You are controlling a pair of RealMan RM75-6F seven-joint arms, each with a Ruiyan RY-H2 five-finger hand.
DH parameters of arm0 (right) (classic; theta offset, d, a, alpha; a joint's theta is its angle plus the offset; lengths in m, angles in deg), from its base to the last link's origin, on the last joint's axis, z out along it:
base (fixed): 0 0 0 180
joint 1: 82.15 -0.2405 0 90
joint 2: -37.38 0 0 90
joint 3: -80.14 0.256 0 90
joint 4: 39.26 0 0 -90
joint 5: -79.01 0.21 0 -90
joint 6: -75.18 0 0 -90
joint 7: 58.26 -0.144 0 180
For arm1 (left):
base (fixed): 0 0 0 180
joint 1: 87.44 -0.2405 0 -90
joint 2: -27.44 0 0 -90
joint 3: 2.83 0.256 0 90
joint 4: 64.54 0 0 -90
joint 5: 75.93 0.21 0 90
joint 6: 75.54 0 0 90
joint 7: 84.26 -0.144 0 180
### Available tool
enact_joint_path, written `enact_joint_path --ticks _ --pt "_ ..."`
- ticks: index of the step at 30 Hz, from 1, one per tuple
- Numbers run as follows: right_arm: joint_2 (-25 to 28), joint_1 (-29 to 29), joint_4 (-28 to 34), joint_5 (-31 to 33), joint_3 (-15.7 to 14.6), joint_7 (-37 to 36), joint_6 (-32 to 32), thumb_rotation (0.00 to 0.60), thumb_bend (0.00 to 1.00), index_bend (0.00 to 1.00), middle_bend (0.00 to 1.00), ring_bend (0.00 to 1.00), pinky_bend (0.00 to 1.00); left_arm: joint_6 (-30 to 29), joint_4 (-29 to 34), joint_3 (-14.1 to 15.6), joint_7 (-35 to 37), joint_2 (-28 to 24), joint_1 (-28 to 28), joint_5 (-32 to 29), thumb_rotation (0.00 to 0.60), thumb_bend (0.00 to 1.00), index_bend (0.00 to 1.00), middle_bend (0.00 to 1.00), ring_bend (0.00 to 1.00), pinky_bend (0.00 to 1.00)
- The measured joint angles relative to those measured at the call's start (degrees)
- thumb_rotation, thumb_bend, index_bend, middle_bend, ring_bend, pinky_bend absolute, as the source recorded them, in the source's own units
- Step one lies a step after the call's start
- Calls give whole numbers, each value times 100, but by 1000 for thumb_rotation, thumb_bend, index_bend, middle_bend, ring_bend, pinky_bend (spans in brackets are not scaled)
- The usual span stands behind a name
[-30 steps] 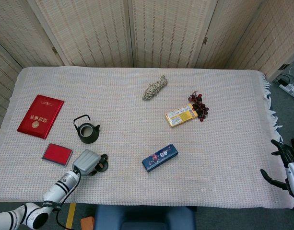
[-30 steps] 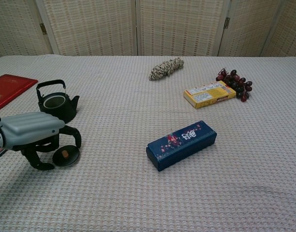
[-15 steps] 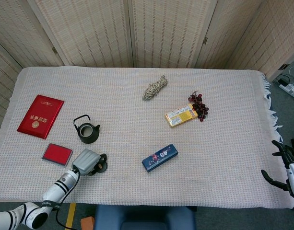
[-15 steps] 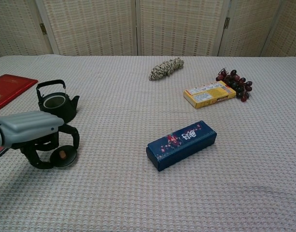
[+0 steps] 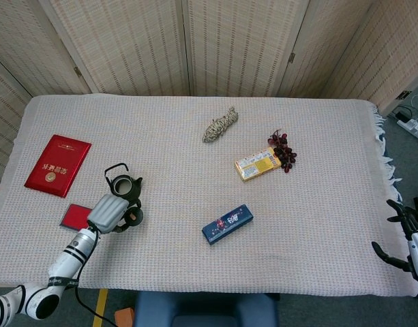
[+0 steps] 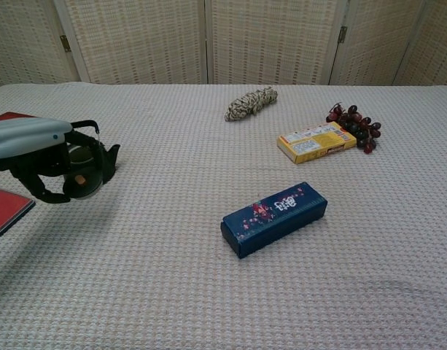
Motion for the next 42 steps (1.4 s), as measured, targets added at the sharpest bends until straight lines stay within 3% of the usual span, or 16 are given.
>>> enact_joint_path --ticks 17,35,42 --pt "-20 85 -68 34 -10 -69 62 600 304 65 160 316 102 611 -805 -523 -329 82 585 -1563 600 227 393 939 941 838" --pt "-47 147 -126 70 1 -114 99 600 305 66 160 319 102 1052 -1380 -474 -769 273 1030 -2726 600 222 391 939 940 838" --pt "-38 157 -129 52 8 -125 121 600 305 65 160 318 102 1103 -1590 -430 -744 378 1108 -2867 600 221 388 939 939 838"
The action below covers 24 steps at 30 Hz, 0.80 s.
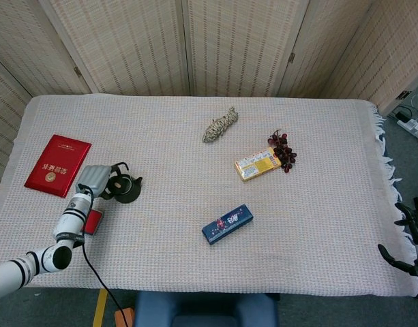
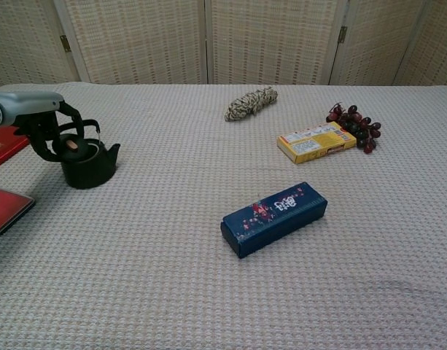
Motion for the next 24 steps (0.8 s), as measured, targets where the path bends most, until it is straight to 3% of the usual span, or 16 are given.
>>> enact_joint_path --ticks 12,21,24 --pt "-13 6 -16 14 6 -6 -22 600 304 66 160 318 103 -82 -31 -10 118 40 56 18 600 222 376 939 939 838" --pt "-23 10 -40 20 10 -25 -35 600 304 66 160 319 105 -187 49 7 97 52 78 4 600 218 139 939 939 838" --pt "-21 3 -37 14 16 -28 -35 600 305 65 160 319 105 -240 126 24 82 28 66 23 600 218 121 939 939 838"
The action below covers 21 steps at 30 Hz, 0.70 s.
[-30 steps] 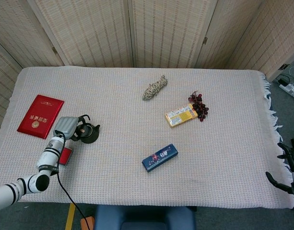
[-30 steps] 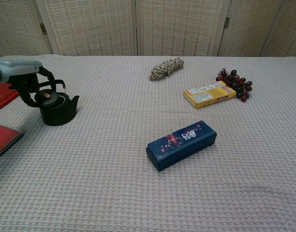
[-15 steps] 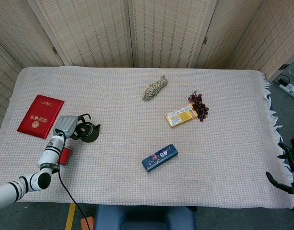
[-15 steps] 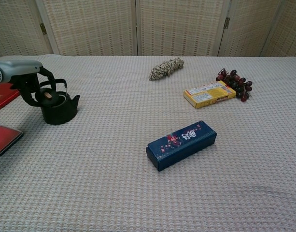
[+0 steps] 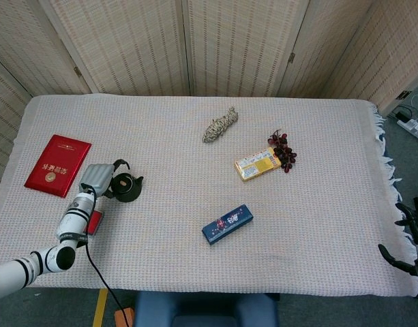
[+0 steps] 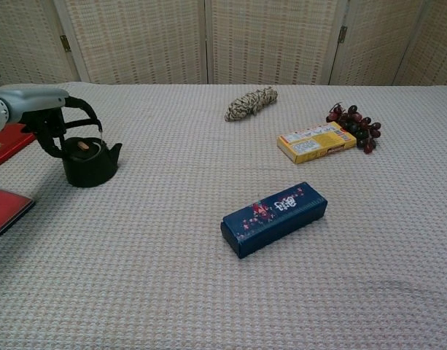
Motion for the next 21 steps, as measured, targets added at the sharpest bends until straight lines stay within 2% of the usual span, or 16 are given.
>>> enact_joint_path --ticks 10,15,21 --pt "9 -10 17 -11 8 4 -4 600 304 65 160 319 106 -336 659 83 -9 -336 -176 196 600 216 137 939 939 838" --pt "0 -18 7 -19 7 -5 -12 600 305 65 160 319 106 -580 1129 276 -95 -636 -385 353 600 216 164 939 939 838" --pt "-7 -29 -7 -26 6 -15 -26 600 304 65 160 319 106 -689 1293 472 -309 -711 -510 336 600 216 174 939 938 838"
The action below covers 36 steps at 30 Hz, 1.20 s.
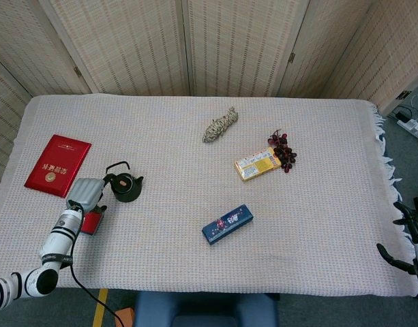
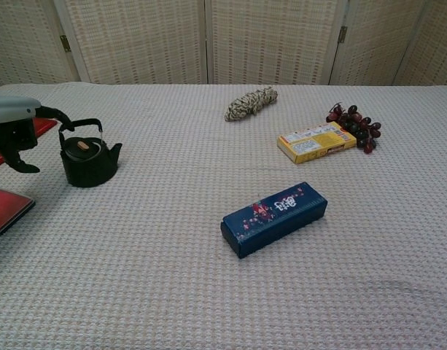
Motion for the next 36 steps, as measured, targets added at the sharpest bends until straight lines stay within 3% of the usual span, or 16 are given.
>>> enact_joint_path --ticks 21,29,32,36 --pt "-3 -9 -1 12 0 9 -25 600 304 65 160 319 106 78 -110 91 -85 206 -37 14 600 216 191 939 937 838" --pt "38 0 36 29 7 25 -18 600 304 66 160 319 106 -176 83 -46 134 81 -115 235 600 216 195 939 925 838" --pt "76 -4 59 27 9 11 -24 600 304 65 162 320 106 -412 242 -120 352 -44 -234 421 600 216 209 891 869 838" --pt "178 -32 97 24 -6 -108 -110 600 305 65 176 320 106 -797 479 -195 735 -258 -497 691 600 217 244 754 727 837"
